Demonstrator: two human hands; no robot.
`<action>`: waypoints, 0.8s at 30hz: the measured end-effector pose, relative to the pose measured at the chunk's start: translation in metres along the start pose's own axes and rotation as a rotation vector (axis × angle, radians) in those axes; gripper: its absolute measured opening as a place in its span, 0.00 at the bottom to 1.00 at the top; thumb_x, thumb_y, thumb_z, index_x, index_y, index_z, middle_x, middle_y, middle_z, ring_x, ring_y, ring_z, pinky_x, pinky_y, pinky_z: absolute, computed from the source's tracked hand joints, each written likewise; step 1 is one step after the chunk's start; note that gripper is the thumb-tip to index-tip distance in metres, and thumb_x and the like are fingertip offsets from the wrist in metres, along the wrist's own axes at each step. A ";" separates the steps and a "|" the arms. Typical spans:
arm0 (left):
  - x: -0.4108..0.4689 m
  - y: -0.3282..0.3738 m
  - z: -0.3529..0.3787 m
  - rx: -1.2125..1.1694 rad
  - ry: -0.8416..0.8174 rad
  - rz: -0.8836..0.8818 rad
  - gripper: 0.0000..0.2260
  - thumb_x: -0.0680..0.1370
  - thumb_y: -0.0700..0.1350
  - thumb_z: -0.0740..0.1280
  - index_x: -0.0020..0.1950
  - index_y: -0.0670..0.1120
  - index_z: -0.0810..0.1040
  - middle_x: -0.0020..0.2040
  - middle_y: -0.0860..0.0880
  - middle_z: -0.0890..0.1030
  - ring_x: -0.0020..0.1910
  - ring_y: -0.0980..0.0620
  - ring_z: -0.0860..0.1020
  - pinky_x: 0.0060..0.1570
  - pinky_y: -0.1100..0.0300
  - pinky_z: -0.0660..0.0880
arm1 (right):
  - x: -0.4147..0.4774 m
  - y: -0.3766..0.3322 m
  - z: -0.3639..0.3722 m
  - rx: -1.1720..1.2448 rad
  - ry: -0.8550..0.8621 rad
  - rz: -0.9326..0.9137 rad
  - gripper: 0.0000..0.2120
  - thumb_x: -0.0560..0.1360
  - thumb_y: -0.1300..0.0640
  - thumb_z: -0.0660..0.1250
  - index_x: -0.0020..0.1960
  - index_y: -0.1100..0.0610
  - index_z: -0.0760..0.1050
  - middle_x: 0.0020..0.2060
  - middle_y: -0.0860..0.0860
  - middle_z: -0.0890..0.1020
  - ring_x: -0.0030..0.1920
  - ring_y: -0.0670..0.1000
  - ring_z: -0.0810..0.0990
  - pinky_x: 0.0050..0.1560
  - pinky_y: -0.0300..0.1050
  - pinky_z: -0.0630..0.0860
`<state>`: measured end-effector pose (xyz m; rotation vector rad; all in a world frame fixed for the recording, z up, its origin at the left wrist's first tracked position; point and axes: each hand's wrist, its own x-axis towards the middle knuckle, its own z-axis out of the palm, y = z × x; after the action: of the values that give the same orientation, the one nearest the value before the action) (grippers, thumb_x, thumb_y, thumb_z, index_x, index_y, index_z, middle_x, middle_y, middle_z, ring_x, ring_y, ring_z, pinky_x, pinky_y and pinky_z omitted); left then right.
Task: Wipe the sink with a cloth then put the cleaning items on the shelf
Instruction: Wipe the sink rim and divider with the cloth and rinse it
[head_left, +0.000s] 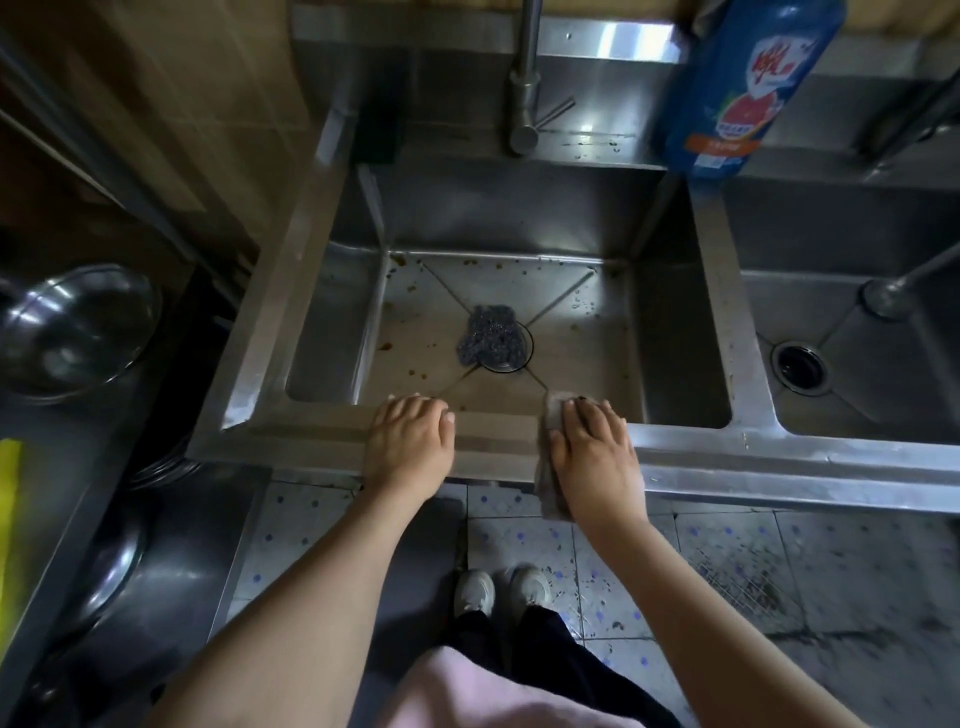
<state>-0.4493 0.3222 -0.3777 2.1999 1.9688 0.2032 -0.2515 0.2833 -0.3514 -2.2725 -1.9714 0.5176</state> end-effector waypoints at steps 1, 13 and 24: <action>0.000 0.000 0.000 0.002 0.003 0.000 0.13 0.79 0.48 0.54 0.50 0.49 0.77 0.50 0.49 0.81 0.53 0.47 0.75 0.64 0.53 0.63 | -0.001 0.002 -0.001 0.013 0.006 0.016 0.23 0.81 0.49 0.51 0.73 0.56 0.61 0.73 0.53 0.63 0.75 0.55 0.54 0.74 0.48 0.49; 0.004 0.000 -0.001 -0.139 -0.014 -0.167 0.14 0.77 0.41 0.59 0.61 0.46 0.75 0.56 0.44 0.80 0.57 0.45 0.74 0.62 0.54 0.65 | 0.012 -0.087 0.035 0.061 -0.065 -0.197 0.23 0.80 0.49 0.51 0.74 0.53 0.59 0.72 0.53 0.64 0.75 0.55 0.53 0.74 0.50 0.45; 0.003 0.004 -0.004 -0.067 0.006 -0.169 0.10 0.76 0.49 0.61 0.45 0.47 0.80 0.43 0.46 0.82 0.46 0.44 0.76 0.53 0.54 0.68 | 0.006 -0.022 0.008 0.030 -0.013 0.038 0.22 0.80 0.48 0.53 0.72 0.54 0.64 0.72 0.53 0.66 0.73 0.55 0.58 0.74 0.49 0.50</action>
<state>-0.4455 0.3254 -0.3725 1.9822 2.1054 0.2484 -0.2742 0.2917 -0.3538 -2.2991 -1.9164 0.5633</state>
